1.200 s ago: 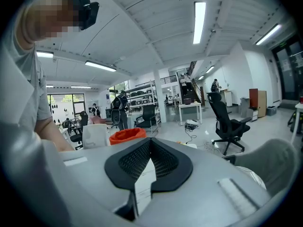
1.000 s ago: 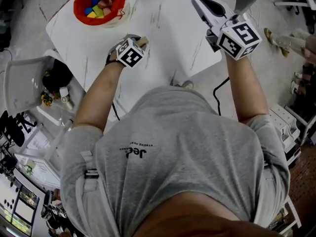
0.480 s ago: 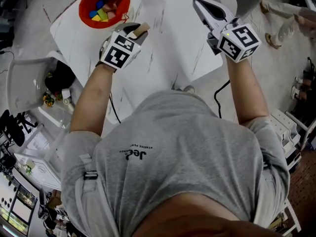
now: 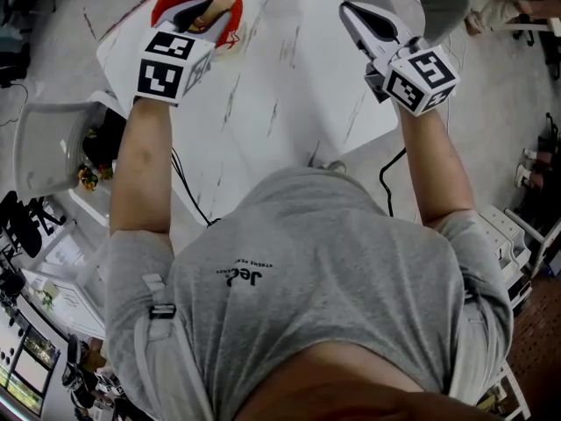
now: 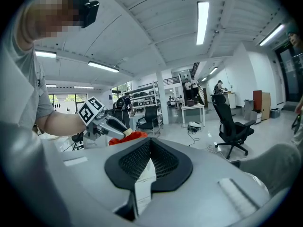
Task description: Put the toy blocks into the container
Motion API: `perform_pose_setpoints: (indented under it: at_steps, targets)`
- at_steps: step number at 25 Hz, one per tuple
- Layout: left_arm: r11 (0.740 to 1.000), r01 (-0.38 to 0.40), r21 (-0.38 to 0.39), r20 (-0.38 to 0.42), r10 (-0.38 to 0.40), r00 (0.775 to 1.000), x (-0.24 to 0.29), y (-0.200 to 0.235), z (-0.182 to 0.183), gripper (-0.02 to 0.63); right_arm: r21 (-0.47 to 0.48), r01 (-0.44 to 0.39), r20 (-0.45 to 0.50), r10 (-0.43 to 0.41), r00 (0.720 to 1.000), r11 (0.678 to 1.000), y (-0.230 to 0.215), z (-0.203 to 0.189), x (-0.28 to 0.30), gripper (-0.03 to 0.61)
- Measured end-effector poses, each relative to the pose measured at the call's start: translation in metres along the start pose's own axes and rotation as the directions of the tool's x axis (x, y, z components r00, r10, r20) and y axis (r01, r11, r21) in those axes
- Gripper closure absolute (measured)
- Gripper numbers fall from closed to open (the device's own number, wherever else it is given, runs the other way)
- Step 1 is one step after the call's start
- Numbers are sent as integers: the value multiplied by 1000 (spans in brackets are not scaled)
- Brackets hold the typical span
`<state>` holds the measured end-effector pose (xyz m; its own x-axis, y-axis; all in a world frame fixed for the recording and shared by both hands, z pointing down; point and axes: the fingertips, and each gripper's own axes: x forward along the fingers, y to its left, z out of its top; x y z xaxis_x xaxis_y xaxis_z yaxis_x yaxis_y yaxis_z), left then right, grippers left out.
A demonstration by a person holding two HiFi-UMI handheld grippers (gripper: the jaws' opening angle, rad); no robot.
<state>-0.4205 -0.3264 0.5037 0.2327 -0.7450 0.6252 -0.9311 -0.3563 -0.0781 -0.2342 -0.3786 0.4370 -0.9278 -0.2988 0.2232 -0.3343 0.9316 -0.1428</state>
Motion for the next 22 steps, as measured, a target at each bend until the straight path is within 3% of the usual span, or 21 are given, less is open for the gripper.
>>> perform_pose_setpoints:
  at_steps: [6,13,14,15,16,22]
  targets:
    - [996,-77,-45,-18,76,997,2,38,-7,422,-2,-3,-9,3,1000,1000,0,1,4,575]
    - [991,-109,-72,-49,106,993,8,58,-13,416,-4,1,-11,-1,1000,1000,-1,2,6,575]
    - [991,-103,-81,-50,99,994,9,58,-13,393,-4,1,-12,-1,1000,1000,-1,2,6,575]
    - [992,-90,-90,-44,86,995,9,57,-12,279,-4,2,-12,-2,1000,1000,0,2,6,575]
    - [992,-77,-100,-33,74,997,9,56,-10,257,-4,3,-12,-3,1000,1000,0,2,6,575]
    - [993,-47,-104,12,48,999,7,47,0,245,-1,15,-10,-15,1000,1000,-1,0,3,575]
